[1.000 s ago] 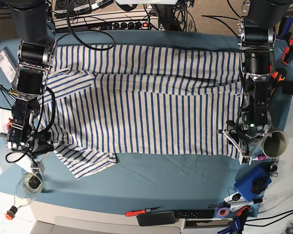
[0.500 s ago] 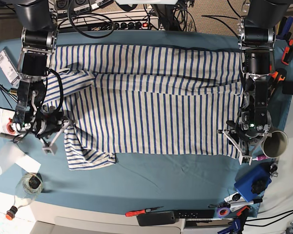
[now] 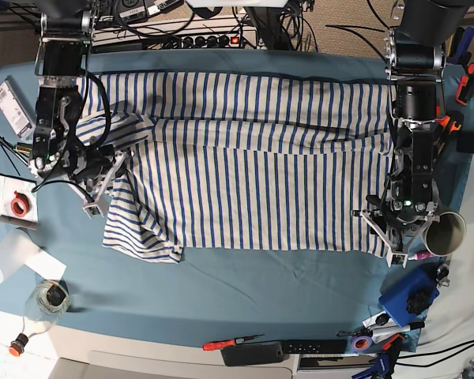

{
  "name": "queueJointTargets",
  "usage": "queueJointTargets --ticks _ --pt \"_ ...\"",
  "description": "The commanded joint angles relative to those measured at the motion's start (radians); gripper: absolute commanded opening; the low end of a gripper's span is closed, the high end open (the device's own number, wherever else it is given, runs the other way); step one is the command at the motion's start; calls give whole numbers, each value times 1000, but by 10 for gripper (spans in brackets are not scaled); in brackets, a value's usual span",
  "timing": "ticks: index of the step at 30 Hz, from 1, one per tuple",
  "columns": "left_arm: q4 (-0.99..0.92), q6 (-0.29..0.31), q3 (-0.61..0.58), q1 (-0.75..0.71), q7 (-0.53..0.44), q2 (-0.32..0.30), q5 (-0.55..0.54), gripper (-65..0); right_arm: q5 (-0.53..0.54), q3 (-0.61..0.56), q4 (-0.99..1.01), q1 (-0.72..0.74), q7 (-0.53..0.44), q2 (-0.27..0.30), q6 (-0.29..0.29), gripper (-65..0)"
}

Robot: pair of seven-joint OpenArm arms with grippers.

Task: Fold the T-shirt properly
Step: 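Grasp the shirt's hem-side edge with both grippers, then regrasp the shirt corner by the sleeve with the right gripper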

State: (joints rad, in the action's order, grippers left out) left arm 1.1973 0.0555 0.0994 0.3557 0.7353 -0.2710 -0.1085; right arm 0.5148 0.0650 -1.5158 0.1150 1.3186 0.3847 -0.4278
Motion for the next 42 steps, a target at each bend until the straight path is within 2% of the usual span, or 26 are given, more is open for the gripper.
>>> queueJointTargets --ticks 1,7,8,11,13,16,19,24,28,32,35,38,42 --pt "14 -3 3 24 -10 -6 -7 -430 2 2 -10 1 13 14 -2 -650" --pt "14 -3 3 24 -10 -6 -7 -430 2 2 -10 2 16 14 -2 -650" --pt "14 -3 3 24 -10 -6 -7 -430 2 2 -10 2 21 14 -2 -636" --pt "14 -3 3 24 -10 -6 -7 -430 2 2 -10 2 42 14 -2 -537" --pt "14 -3 3 24 -10 -6 -7 -430 15 2 -11 3 48 14 -2 -501" --pt "14 -3 3 24 -10 -6 -7 -430 76 2 -41 4 50 14 -3 -501" --pt "14 -3 3 24 -10 -6 -7 -430 82 5 -132 4 25 14 -3 -501" --pt "14 -3 3 24 -10 -6 -6 -430 -24 59 -262 7 -94 11 -2 -501" --pt "14 -3 3 24 -10 -6 -7 -430 -75 103 -254 42 -132 11 11 -501" --pt "14 -3 3 24 -10 -6 -7 -430 -188 124 -162 116 -196 12 95 -480" --pt "14 -3 3 24 -10 -6 -7 -430 -170 126 4 212 -209 11 97 -377" --pt "14 -3 3 24 -10 -6 -7 -430 -158 126 158 301 -256 11 118 -373" --pt "14 -3 3 24 -11 -6 -7 -430 -100 126 295 380 -260 10 129 -373"
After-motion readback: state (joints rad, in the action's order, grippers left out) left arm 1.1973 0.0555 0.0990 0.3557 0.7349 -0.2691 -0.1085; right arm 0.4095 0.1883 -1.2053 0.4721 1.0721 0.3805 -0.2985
